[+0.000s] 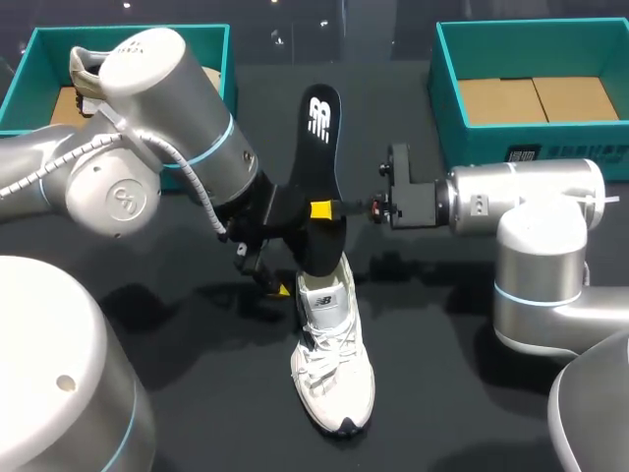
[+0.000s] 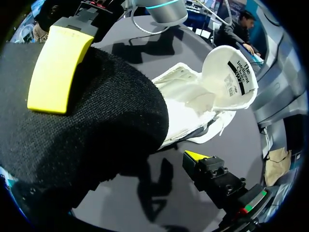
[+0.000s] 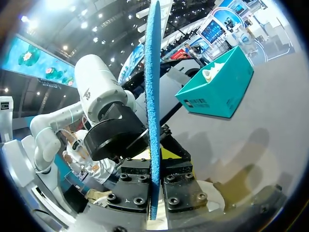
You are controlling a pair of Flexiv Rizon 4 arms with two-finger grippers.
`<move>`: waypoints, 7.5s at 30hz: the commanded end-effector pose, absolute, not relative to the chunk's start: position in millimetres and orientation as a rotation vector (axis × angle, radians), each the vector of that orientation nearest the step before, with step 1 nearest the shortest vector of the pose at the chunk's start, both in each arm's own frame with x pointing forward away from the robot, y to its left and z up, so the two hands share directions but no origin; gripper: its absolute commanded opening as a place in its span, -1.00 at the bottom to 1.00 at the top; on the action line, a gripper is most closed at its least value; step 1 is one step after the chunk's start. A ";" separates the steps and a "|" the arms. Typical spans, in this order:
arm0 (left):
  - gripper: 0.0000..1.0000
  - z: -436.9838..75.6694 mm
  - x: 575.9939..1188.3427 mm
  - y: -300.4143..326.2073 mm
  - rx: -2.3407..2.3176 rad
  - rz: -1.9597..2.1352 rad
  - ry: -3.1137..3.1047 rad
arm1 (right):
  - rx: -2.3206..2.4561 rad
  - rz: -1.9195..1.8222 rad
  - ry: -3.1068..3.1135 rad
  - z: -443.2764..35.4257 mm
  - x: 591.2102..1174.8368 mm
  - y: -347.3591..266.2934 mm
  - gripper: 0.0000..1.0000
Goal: Take the shoe out of the shoebox, open the shoe tongue, remove and reinsert the insole, then place the shoe into the shoebox
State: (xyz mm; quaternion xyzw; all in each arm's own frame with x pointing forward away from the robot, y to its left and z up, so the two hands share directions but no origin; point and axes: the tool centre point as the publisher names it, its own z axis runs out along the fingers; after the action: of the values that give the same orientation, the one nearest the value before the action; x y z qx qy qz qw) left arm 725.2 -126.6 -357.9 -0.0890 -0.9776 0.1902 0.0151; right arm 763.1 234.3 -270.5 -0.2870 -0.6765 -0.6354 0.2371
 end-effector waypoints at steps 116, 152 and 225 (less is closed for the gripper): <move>1.00 -359.0 724.5 -127.1 -0.278 0.591 -3.045 | -0.739 -1.628 -1.779 -317.6 718.4 234.8 -1.00; 1.00 -359.0 724.5 -127.1 -0.278 0.591 -3.045 | -0.824 -1.609 -1.771 -336.5 683.8 235.4 -1.00; 1.00 -359.0 724.5 -127.1 -0.278 0.591 -3.045 | -0.716 -1.588 -1.908 -305.7 727.2 222.8 -1.00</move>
State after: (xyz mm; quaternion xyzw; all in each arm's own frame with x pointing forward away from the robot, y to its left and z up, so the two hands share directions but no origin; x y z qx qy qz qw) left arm 725.1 -126.8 -358.3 -0.0889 -0.9776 0.1904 0.0149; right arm 727.2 220.6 -303.3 -0.2669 -0.7089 -0.5924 0.2744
